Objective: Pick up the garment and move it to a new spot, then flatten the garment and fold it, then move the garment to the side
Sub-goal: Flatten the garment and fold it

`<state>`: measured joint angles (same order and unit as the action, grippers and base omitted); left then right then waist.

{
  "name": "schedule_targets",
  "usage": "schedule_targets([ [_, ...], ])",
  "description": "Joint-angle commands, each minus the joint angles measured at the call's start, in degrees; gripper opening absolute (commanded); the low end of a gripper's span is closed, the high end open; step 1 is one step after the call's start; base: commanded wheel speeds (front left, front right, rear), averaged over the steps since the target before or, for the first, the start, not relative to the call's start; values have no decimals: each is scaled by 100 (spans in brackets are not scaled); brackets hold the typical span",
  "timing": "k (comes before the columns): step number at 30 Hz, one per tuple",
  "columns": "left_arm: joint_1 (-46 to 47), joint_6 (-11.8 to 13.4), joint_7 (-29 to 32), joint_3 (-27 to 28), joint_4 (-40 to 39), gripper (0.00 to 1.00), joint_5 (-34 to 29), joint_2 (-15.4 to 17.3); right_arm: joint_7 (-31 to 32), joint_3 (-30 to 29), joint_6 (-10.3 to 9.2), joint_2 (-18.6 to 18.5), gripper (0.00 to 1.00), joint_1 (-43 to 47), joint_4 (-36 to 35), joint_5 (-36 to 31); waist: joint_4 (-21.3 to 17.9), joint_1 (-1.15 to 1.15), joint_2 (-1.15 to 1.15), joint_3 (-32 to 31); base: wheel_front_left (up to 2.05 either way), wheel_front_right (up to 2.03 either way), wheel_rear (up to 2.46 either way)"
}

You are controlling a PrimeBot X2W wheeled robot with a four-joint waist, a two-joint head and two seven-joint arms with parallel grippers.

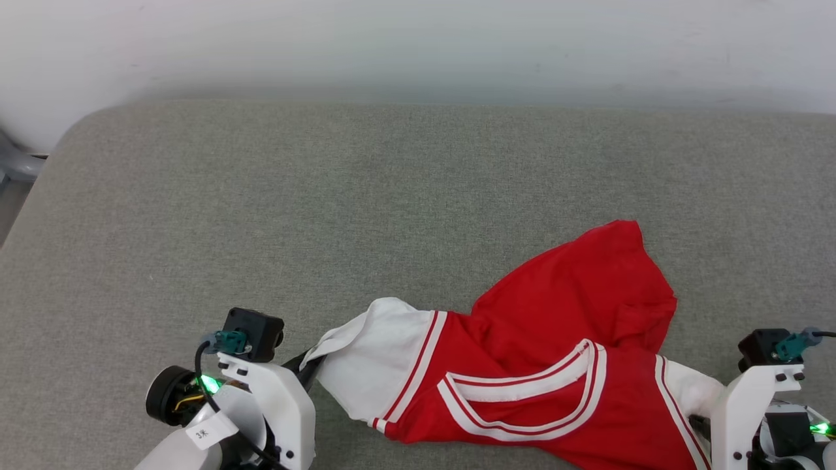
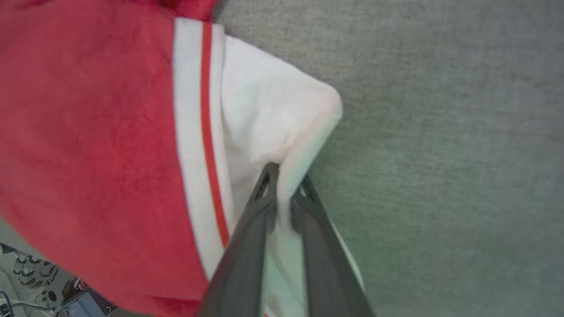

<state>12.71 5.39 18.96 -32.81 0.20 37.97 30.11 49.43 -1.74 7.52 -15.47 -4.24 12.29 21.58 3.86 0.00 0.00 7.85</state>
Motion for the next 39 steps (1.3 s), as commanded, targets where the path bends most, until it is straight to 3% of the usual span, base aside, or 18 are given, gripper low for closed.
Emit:
schedule_targets([
  [1,-77,17,-80,63,-21,0,65,-28,-3,23,-6,-13,0,47,120,14,-18,0,0,-27,0,0,0],
  [13,-158,330,-557,618,-225,0,277,36,-1008,-332,-5,-183,0,-544,-551,-50,-220,0,0,-408,0,0,0],
  [20,600,398,-786,1113,-219,0,339,77,-1572,-249,-5,-168,0,-1333,-932,-230,-282,0,0,-410,0,0,0],
  [27,1832,256,-1054,1548,261,0,505,-100,-1976,-134,-6,-113,0,-2611,-702,-459,-314,0,0,-118,0,0,0],
  [39,4432,-332,-1645,1671,1793,0,268,-295,-2470,-107,-6,-193,0,-5069,-101,-683,-181,0,0,1103,0,0,0],
])
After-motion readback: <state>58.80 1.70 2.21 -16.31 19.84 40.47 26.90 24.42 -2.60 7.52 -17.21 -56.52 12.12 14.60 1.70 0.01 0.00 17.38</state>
